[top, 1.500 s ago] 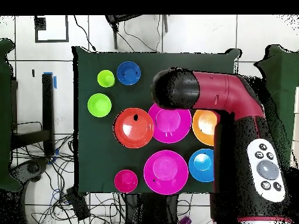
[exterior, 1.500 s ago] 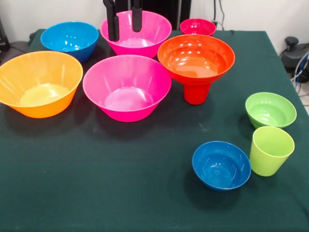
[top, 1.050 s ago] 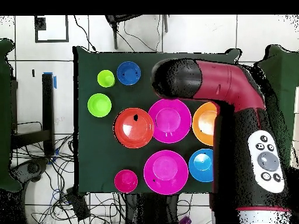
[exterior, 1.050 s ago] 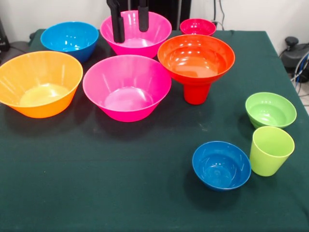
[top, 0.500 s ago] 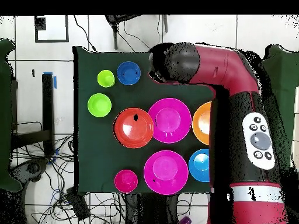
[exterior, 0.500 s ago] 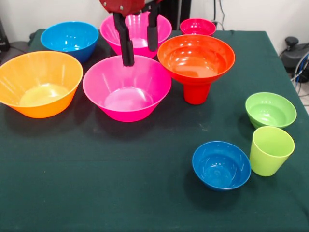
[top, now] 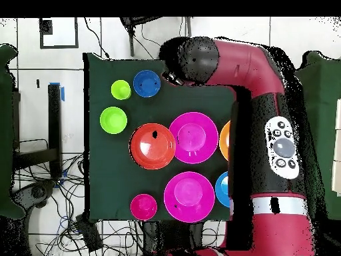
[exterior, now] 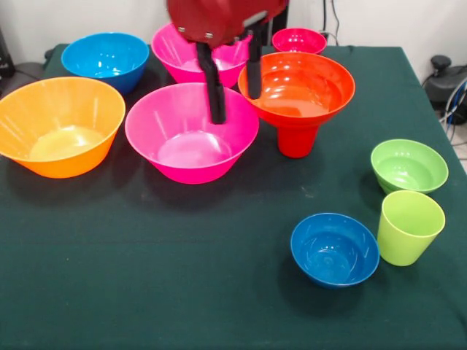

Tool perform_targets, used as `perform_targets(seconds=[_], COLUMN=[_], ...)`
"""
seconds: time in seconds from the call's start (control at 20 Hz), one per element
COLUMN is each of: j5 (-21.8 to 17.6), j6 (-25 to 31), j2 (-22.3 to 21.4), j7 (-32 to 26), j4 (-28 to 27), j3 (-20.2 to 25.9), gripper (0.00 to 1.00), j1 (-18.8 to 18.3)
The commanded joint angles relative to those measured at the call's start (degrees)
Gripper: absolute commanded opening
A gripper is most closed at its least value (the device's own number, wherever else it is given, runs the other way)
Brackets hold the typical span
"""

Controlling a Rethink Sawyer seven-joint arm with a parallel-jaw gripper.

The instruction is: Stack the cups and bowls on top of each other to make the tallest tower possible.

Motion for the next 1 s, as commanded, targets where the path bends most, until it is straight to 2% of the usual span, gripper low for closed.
perform_targets(seconds=[0.05, 0.3, 0.7, 1.0], j5=[3.0, 5.8, 4.4, 4.1], j6=[-0.6, -5.0, -8.5, -13.9], j2=[1.2, 1.2, 4.4, 4.1], j7=[17.2, 19.0, 22.4, 24.8], j4=[1.7, 5.4, 4.5, 7.1], j3=[-0.8, -0.7, -3.7, -3.7], gripper=[1.0, 1.0, 1.0, 1.0], j1=[3.6, 5.0, 8.7, 8.1])
